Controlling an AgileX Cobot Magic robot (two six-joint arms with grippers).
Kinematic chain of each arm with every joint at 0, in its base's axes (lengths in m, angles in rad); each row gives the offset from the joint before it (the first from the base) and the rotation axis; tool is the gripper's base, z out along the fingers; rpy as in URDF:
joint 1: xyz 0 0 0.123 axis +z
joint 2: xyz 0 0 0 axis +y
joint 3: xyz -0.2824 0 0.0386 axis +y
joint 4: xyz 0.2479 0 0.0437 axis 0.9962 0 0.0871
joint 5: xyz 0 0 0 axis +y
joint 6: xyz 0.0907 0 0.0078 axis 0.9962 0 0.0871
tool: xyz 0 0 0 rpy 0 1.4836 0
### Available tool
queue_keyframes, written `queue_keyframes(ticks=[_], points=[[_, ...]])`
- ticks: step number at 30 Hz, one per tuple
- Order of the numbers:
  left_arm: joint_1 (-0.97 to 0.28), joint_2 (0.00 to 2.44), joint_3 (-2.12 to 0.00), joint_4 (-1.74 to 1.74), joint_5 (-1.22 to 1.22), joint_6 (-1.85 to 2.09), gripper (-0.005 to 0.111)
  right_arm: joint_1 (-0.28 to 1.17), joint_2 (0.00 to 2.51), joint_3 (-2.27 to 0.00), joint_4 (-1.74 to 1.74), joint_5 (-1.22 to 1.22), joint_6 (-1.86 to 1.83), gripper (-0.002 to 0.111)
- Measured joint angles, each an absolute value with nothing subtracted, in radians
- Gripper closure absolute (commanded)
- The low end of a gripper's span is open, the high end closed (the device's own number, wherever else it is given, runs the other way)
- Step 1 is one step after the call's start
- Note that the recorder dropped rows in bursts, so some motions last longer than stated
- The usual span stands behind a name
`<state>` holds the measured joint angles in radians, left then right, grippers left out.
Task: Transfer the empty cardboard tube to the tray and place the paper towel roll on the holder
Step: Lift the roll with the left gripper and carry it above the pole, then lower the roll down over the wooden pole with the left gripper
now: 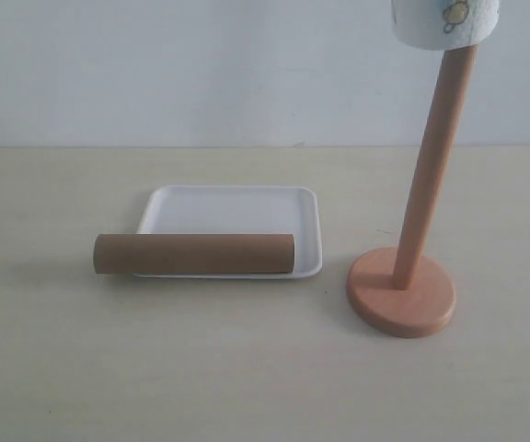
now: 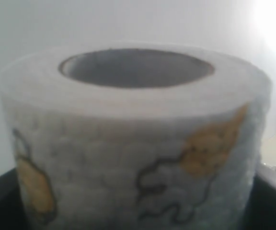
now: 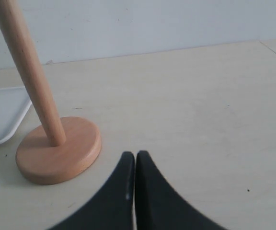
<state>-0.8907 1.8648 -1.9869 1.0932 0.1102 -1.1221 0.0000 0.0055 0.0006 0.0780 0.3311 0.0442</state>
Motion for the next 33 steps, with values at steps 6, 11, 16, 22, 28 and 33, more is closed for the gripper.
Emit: queue_keyframes(ticks=[6, 11, 16, 22, 28, 33], points=[[-0.891, 1.869, -1.987, 1.065, 0.127, -1.122, 0.103, 0.000, 0.006, 0.001, 0.078, 0.331, 0.044, 0.109], [-0.897, 1.891, -1.991, 1.047, 0.125, -1.122, 0.103, 0.000, 0.006, 0.001, 0.078, 0.331, 0.044, 0.109], [-0.901, 1.919, -1.991, 1.045, 0.131, -1.122, 0.103, 0.000, 0.006, 0.001, 0.078, 0.331, 0.044, 0.109], [-0.904, 1.920, -1.991, 1.034, 0.151, -1.115, 0.103, 0.000, 0.006, 0.001, 0.078, 0.331, 0.044, 0.109], [-0.904, 1.963, -1.991, 1.018, 0.151, -1.106, 0.103, 0.000, 0.006, 0.001, 0.078, 0.331, 0.044, 0.109], [-0.904, 2.002, -1.975, 1.012, 0.147, -1.104, 0.103, 0.000, 0.006, 0.001, 0.078, 0.331, 0.044, 0.109]])
